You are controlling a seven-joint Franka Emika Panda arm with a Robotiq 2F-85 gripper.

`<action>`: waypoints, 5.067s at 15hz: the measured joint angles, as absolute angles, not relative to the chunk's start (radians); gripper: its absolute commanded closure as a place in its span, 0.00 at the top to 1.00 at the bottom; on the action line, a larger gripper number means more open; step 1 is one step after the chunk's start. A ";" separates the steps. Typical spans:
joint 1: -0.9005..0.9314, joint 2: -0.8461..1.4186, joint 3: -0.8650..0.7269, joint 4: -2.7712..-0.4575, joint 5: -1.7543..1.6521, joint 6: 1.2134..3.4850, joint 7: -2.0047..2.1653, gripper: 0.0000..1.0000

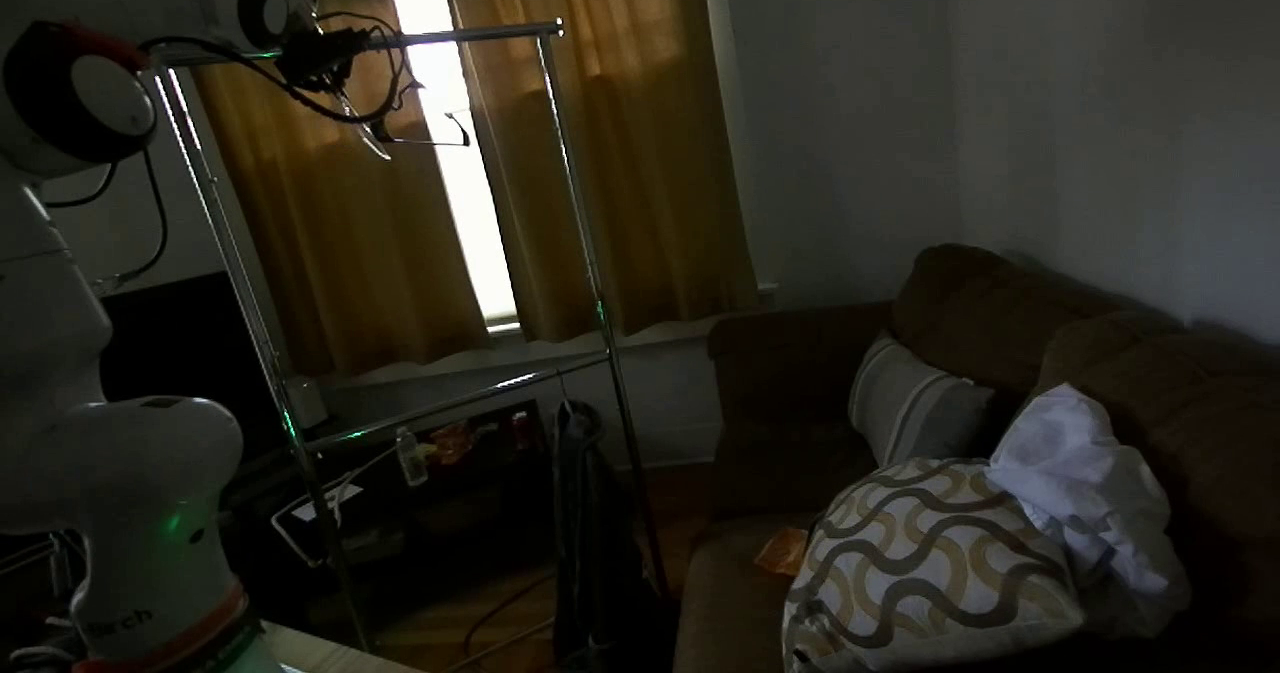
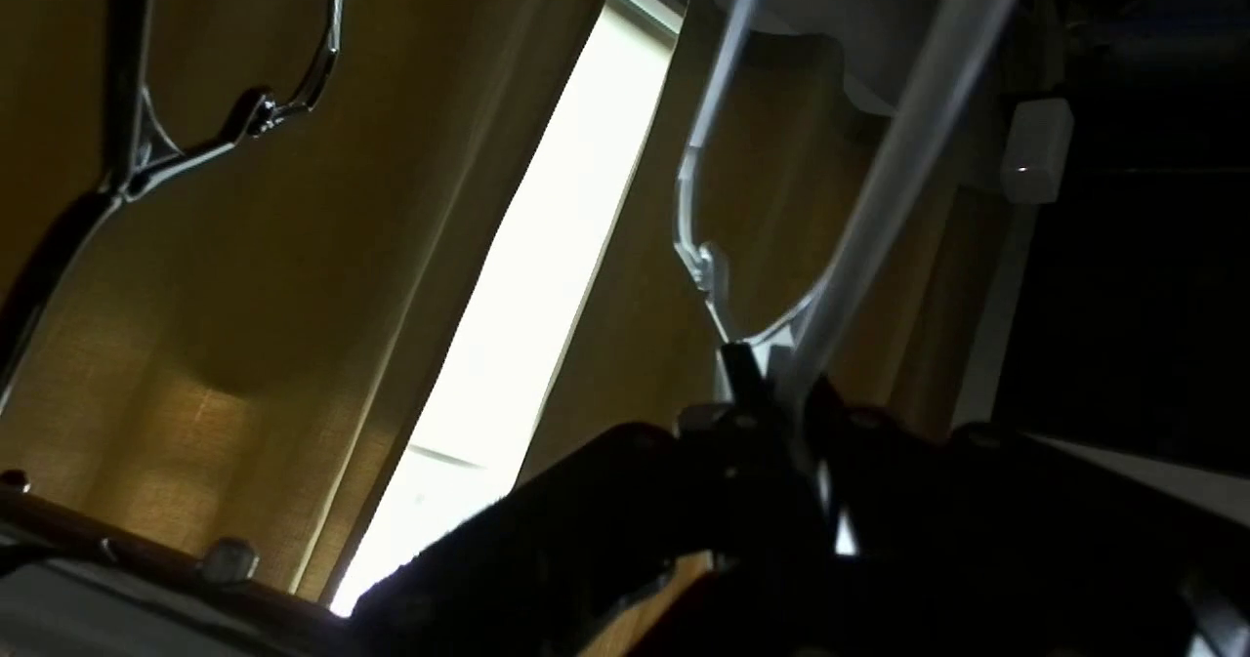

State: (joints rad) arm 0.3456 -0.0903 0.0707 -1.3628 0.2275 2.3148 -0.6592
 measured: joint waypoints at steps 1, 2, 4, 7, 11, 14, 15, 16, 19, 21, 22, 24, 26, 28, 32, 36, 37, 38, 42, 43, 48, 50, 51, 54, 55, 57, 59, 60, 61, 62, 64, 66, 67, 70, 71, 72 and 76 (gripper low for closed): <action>0.346 -0.091 0.069 -1.362 0.230 2.313 -0.660 0.02; 0.346 -0.092 0.067 -1.362 0.232 2.311 -0.662 0.02; 0.346 -0.093 0.066 -1.362 0.237 2.311 -0.666 0.02; 0.346 -0.105 0.065 -1.360 0.239 2.311 -0.673 0.02; 0.351 -0.151 0.068 -1.359 0.239 2.294 -0.676 0.02; 0.350 -0.205 0.069 -1.363 0.226 2.211 -0.668 0.02; 0.349 -0.227 0.069 -1.368 0.217 2.177 -0.661 0.02; 0.348 -0.249 0.069 -1.374 0.209 2.145 -0.653 0.02; 0.343 -0.323 0.069 -1.407 0.191 2.061 -0.631 0.02; 0.340 -0.378 0.069 -1.442 0.184 2.011 -0.620 0.02; 0.338 -0.404 0.069 -1.461 0.183 1.985 -0.613 0.02; 0.327 -0.457 0.070 -1.505 0.183 1.930 -0.598 0.02; 0.315 -0.508 0.070 -1.556 0.176 1.880 -0.581 0.02; 0.306 -0.554 0.072 -1.611 0.157 1.833 -0.567 0.02; 0.297 -0.632 0.078 -1.735 0.116 1.776 -0.556 0.02; 0.297 -0.676 0.083 -1.860 0.098 1.761 -0.556 0.02; 0.297 -0.681 0.083 -1.887 0.094 1.761 -0.556 0.02; 0.297 -0.684 0.083 -1.913 0.083 1.761 -0.556 0.02; 0.290 -0.684 0.082 -2.011 0.053 1.768 -0.555 0.02; 0.290 -0.680 0.082 -2.034 0.053 1.774 -0.555 0.02; 0.295 -0.655 0.085 -2.140 0.052 1.784 -0.555 0.02; 0.297 -0.647 0.088 -2.181 0.051 1.803 -0.555 0.08; 0.297 -0.643 0.089 -2.189 0.051 1.808 -0.555 0.08; 0.297 -0.639 0.087 -2.178 0.051 1.808 -0.555 0.08; 0.298 -0.639 0.087 -2.176 0.051 1.808 -0.555 0.08; 0.298 -0.639 0.087 -2.175 0.051 1.808 -0.555 0.08; 0.298 -0.639 0.087 -2.175 0.051 1.808 -0.555 0.02; 0.298 -0.639 0.087 -2.175 0.051 1.808 -0.555 0.02; 0.298 -0.635 0.087 -2.176 0.051 1.807 -0.555 0.02; 0.298 -0.628 0.090 -2.182 0.051 1.807 -0.555 0.02; 0.299 -0.600 0.100 -2.199 0.051 1.808 -0.555 0.02; 0.303 -0.558 0.111 -2.218 0.052 1.809 -0.555 0.02; 0.305 -0.536 0.115 -2.228 0.053 1.812 -0.555 0.02; 0.315 -0.475 0.128 -2.253 0.058 1.834 -0.555 0.02; 0.319 -0.457 0.132 -2.263 0.060 1.850 -0.555 0.02; 0.324 -0.439 0.135 -2.273 0.062 1.868 -0.555 0.02; 0.333 -0.369 0.149 -2.304 0.078 1.950 -0.554 0.02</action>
